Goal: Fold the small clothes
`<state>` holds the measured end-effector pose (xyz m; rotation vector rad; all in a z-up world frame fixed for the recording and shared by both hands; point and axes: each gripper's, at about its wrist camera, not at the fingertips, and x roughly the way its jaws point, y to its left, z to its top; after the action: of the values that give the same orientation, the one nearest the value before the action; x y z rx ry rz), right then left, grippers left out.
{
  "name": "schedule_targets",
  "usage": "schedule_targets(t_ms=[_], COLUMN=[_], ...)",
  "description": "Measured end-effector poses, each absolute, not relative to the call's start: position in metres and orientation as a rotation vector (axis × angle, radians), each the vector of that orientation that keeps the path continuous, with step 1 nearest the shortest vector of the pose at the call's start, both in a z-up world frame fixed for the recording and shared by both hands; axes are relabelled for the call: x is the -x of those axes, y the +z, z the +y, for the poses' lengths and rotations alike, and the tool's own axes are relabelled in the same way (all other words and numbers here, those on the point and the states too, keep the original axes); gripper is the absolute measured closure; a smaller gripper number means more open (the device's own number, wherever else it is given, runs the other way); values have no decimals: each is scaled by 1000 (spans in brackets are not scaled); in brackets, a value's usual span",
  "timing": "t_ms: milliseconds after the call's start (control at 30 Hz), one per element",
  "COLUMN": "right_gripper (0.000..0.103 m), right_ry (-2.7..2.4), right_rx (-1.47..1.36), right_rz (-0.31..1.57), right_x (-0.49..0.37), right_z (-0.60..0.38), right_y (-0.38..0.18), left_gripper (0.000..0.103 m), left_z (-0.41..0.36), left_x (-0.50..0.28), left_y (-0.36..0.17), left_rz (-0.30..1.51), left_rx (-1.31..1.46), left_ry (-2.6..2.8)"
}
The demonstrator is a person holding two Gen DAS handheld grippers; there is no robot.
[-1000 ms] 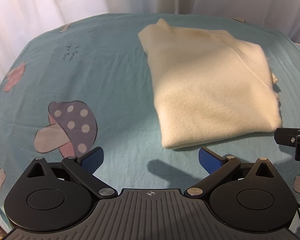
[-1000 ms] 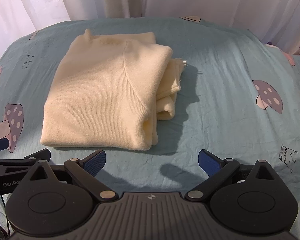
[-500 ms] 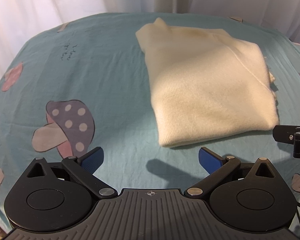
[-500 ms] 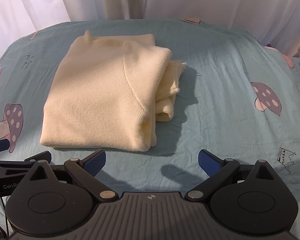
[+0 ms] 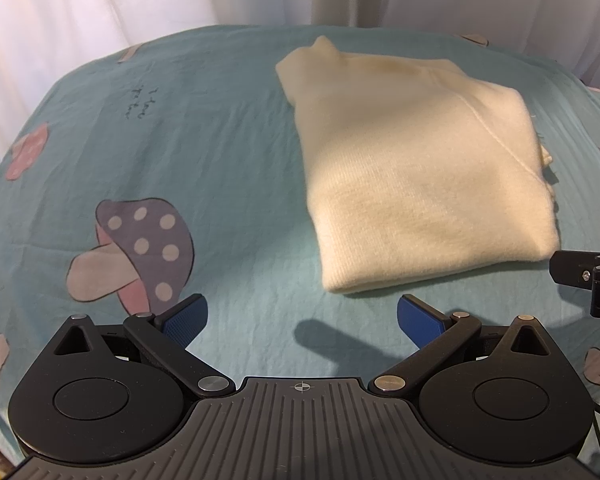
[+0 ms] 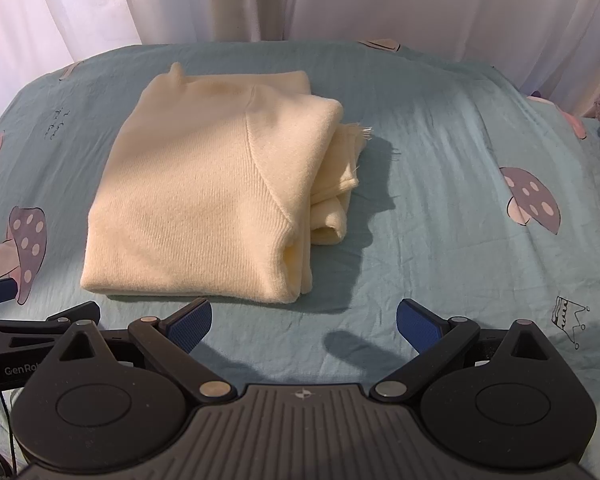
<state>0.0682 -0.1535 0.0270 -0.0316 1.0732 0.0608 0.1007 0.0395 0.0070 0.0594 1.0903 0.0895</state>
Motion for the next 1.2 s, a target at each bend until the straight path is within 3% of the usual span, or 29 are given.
schedule_targets(t_ms=[1200], right_gripper=[4], right_ry=[56], right_rx=[49], right_rz=[1058], right_x=[-67], right_z=[-151], right_y=[31], left_gripper=[0], left_z=[39], left_x=[-100], left_y=[7], left_rz=[1093], left_rx=[-39], left_ry=[77])
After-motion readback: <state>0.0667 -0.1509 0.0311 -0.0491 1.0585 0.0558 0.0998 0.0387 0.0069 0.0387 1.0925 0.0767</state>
